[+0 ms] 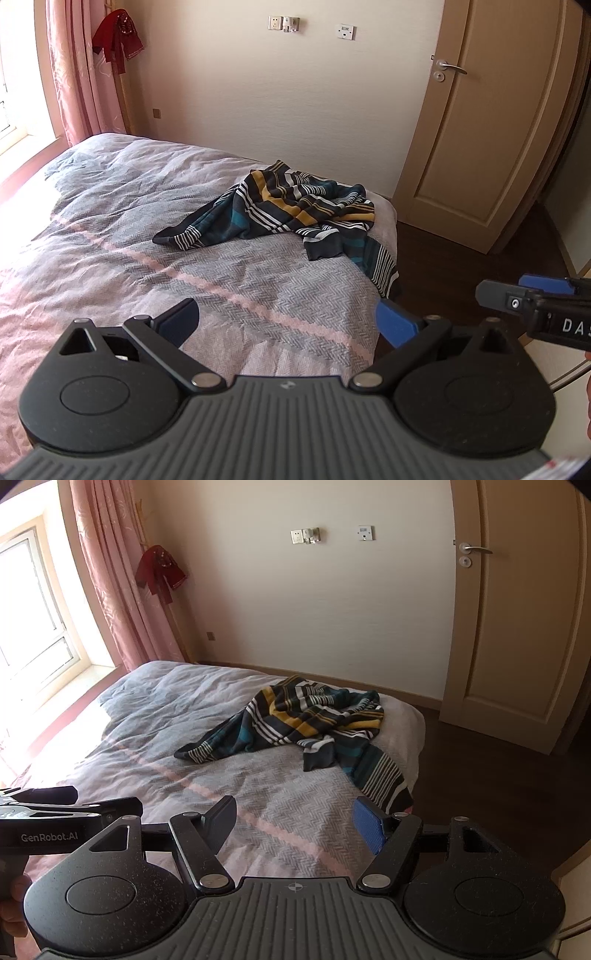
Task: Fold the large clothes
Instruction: 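Move both grippers toward the crumpled striped sweater on the bed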
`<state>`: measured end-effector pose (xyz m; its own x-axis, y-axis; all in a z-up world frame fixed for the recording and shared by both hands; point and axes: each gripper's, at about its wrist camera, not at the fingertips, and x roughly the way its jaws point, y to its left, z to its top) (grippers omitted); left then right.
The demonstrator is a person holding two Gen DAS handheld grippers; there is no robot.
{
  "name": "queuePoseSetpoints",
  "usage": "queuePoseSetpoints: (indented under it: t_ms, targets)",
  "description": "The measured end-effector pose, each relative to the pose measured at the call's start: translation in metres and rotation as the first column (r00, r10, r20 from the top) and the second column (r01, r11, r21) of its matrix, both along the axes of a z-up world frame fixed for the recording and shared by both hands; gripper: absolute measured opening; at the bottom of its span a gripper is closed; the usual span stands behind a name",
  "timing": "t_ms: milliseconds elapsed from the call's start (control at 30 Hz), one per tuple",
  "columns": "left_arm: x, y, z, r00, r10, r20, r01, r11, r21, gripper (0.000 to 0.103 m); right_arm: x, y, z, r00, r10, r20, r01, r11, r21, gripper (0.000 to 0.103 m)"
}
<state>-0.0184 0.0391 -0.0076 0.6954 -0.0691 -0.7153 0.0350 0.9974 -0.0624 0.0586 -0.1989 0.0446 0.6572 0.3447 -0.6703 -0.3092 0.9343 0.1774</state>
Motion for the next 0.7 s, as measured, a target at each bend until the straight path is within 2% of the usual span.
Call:
queuePoseSetpoints:
  t_ms: [400,500,533,700]
  targets:
    - [0.008,0.017,-0.011,1.000,-0.005,-0.025,0.005,1.000,-0.004,0.101,0.004,0.017,-0.014,0.999,-0.014,-0.032,0.014,1.000,-0.003,0.067]
    - [0.014,0.025,-0.012,0.999,0.006,-0.031,-0.006,1.000,0.000,0.101,0.009,0.024,-0.014,1.000,0.001,-0.029,-0.001,1.000,0.003,0.067]
    - [0.016,0.028,-0.012,0.999,0.045,-0.029,-0.045,0.999,0.000,0.101,0.012,0.026,-0.015,1.000,0.006,-0.029,-0.006,1.000,0.004,0.067]
    - [0.029,0.041,-0.014,0.997,0.060,-0.043,-0.061,0.998,-0.015,0.101,0.031,0.033,-0.022,0.999,0.015,-0.042,-0.015,1.000,0.002,0.067]
